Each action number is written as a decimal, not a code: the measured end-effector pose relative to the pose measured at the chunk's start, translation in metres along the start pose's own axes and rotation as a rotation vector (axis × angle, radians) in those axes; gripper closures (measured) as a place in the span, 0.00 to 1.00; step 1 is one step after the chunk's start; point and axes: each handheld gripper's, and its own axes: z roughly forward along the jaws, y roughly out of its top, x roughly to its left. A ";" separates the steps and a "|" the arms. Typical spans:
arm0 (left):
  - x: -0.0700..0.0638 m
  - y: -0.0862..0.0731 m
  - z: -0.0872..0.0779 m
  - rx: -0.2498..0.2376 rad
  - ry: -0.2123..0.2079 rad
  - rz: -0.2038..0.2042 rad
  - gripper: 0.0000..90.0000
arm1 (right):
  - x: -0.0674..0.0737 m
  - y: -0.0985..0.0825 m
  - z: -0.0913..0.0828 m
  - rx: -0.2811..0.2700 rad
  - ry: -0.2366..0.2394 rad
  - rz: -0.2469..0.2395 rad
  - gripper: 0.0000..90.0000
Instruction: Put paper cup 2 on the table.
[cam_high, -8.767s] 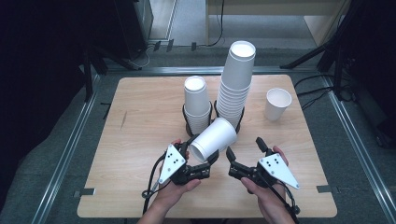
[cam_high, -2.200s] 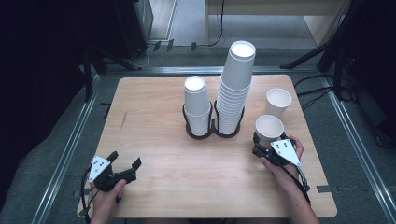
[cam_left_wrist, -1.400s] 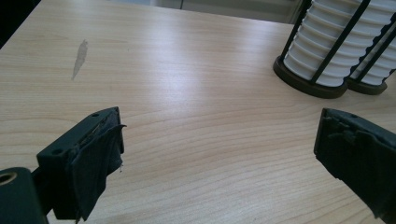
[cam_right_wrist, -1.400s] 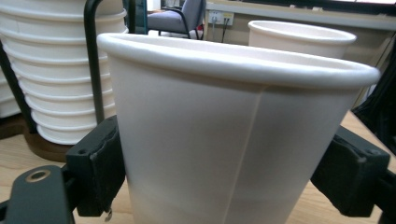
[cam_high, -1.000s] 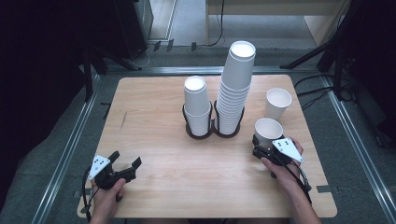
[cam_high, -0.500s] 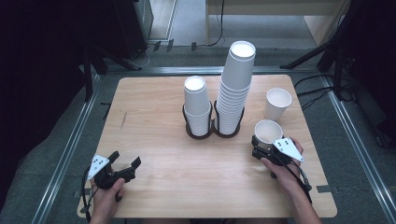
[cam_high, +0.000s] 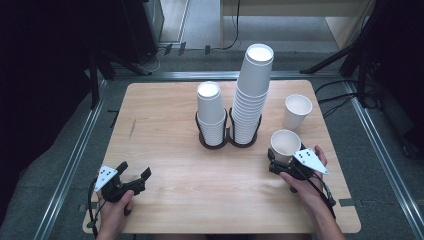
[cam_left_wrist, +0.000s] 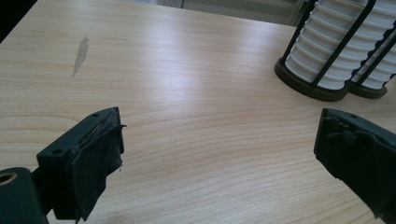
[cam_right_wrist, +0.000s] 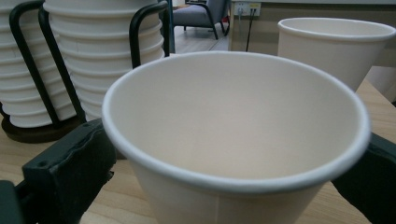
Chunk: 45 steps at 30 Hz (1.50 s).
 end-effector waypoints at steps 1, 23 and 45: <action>0.000 0.000 0.000 0.000 -0.001 -0.001 0.02 | 0.000 0.001 -0.001 -0.003 -0.004 0.001 0.00; 0.000 -0.001 -0.001 -0.002 -0.011 0.001 0.02 | 0.000 0.014 -0.031 -0.060 -0.007 -0.024 0.00; -0.001 -0.001 0.001 0.009 -0.019 0.012 0.02 | -0.024 0.003 -0.058 -0.072 -0.069 -0.032 0.00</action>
